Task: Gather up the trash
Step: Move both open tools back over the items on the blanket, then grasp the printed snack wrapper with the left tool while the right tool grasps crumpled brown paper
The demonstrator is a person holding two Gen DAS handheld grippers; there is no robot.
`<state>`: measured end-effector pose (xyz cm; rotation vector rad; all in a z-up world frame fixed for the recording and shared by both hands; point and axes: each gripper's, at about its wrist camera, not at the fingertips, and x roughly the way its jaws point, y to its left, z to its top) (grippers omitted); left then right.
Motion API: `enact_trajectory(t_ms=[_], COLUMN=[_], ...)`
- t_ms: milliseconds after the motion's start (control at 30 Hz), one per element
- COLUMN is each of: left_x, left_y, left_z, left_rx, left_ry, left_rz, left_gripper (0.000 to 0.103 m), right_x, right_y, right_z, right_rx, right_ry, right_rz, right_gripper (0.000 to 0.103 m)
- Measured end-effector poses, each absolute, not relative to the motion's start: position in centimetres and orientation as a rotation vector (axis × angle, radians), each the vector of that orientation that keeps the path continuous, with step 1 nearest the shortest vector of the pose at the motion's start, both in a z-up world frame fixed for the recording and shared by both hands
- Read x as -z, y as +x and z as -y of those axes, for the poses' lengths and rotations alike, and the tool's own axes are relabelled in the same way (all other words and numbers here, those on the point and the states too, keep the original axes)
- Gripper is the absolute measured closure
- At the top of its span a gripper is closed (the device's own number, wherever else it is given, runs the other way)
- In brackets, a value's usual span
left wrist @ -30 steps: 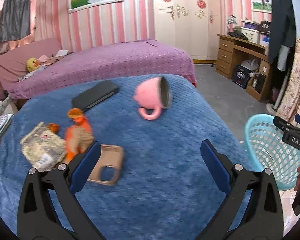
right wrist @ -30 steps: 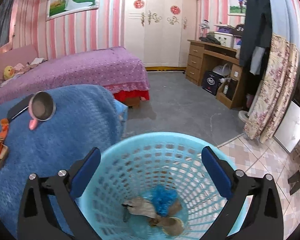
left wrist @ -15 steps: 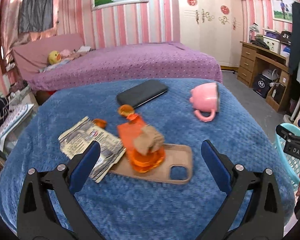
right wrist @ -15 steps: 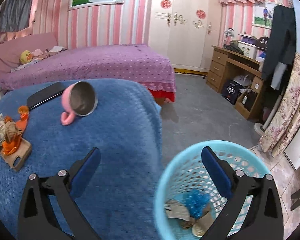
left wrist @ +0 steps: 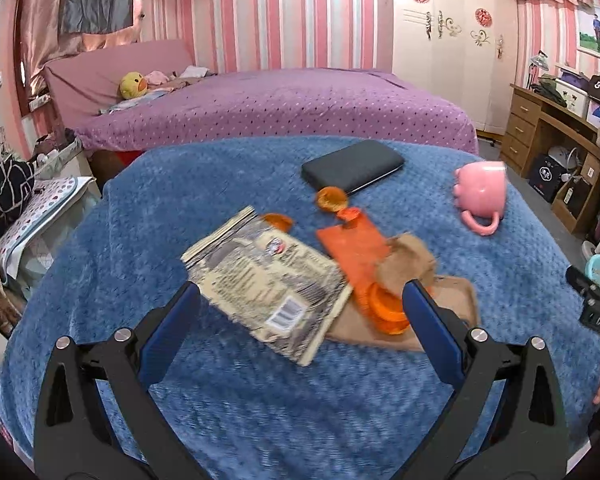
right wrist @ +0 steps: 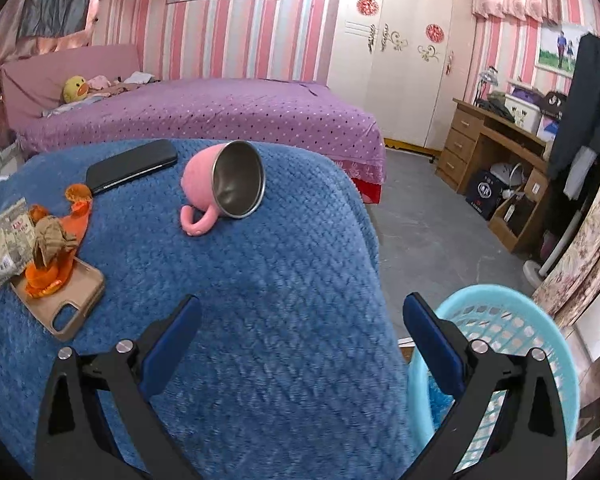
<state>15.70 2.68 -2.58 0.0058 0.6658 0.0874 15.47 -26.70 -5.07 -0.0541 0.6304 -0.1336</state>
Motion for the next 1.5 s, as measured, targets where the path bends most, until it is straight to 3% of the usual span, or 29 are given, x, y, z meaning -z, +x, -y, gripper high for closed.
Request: enact_trajectory(t_ms=[367,867,1033,1100,1300,1500], left_x=[5.1,7.3,7.3,7.2,6.7,5.1], left_y=[16.9,18.7,19.5,19.8,19.6,18.6], left_z=[-7.0,-6.5,-5.8,-5.6,-5.2,-5.7], left_rx=[-0.163,-0.116,-0.08,-0.063,-0.018,0.006], left_ry=[-0.046,-0.085,-0.082,-0.083,-0.078,-0.086], left_rz=[-0.751,-0.819,-0.822,-0.824,-0.799,-0.748], left_gripper=[0.006,0.008,0.028,0.046,0.084,0.095], right_x=[5.8,6.2,6.3,6.3,6.0,5.9], right_y=[16.4,16.7,16.9,16.9,16.5,16.1], right_z=[25.9,25.0,24.9,24.9,24.4,22.9], right_rx=[0.152,0.154,0.142,0.14,0.143,0.119], right_ry=[-0.048,-0.064,-0.066,-0.066,-0.074,-0.068], right_rz=[-0.655,-0.665,-0.671,-0.67,-0.651,-0.639], right_gripper=[0.005,0.005,0.005,0.005,0.005,0.005])
